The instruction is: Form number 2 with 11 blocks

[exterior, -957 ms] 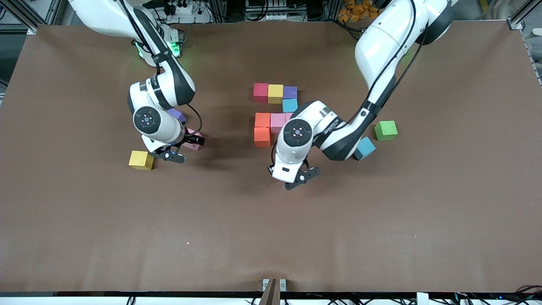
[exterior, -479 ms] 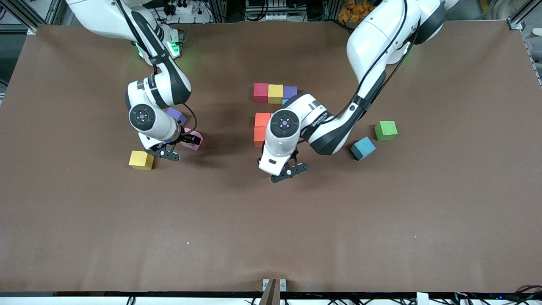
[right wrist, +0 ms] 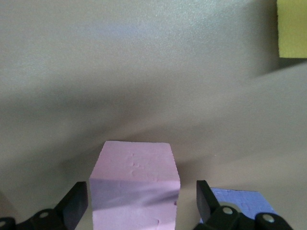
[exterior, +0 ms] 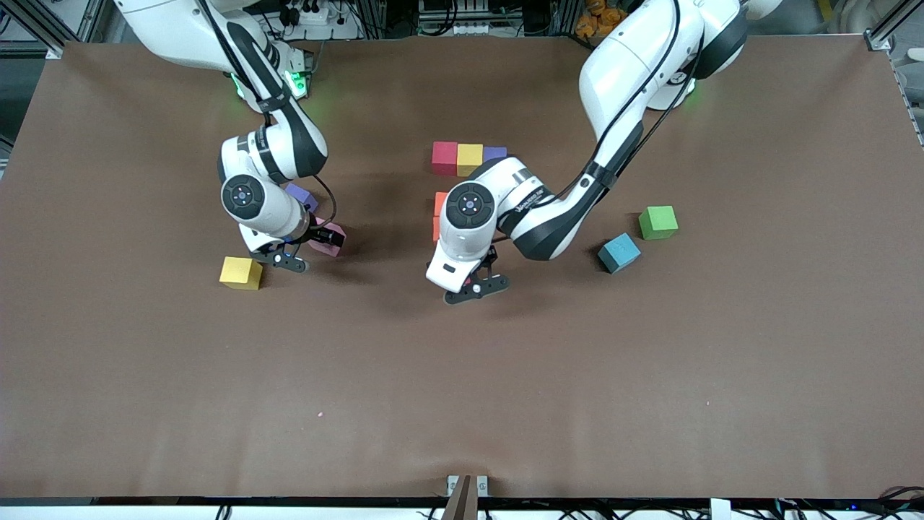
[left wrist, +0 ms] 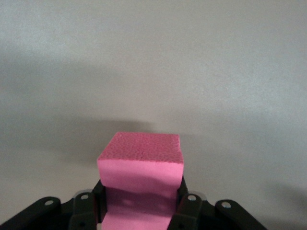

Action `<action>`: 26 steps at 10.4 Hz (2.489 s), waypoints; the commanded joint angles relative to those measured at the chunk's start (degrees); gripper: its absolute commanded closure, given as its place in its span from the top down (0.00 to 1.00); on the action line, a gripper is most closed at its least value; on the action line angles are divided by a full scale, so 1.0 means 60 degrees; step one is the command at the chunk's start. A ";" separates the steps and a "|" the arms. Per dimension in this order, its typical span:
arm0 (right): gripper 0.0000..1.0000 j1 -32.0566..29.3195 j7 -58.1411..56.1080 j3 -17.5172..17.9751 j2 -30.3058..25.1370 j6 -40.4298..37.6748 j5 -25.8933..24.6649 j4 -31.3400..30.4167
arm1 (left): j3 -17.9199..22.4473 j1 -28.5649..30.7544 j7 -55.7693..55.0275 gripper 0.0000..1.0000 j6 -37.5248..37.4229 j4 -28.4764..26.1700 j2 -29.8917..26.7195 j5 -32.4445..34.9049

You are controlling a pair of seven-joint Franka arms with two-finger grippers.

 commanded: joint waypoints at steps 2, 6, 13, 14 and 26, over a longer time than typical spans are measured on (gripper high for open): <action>1.00 -0.0151 -0.0036 0.0153 0.0154 0.0335 0.0497 -0.0108 | 0.0053 -0.0245 0.0741 0.46 -0.0242 0.0352 0.0193 -0.0282; 1.00 -0.0151 -0.0182 0.0153 0.0228 0.0336 0.0497 -0.0108 | 0.0024 -0.0348 0.1441 0.47 -0.0242 0.0338 0.0282 -0.0413; 1.00 -0.0166 -0.0387 0.0153 0.0228 0.0277 0.0497 -0.0094 | 0.0112 -0.0494 0.1752 0.47 -0.0227 0.0308 0.0384 -0.0487; 1.00 -0.0165 -0.0387 0.0153 0.0228 0.0277 0.0497 -0.0094 | 0.0141 -0.0582 0.1752 0.47 -0.0213 0.0308 0.0384 -0.0473; 0.48 -0.0166 -0.1471 0.0138 0.0388 0.0189 0.0497 0.1295 | 0.0156 -0.0744 0.2030 0.50 -0.0125 0.0118 0.0560 -0.0370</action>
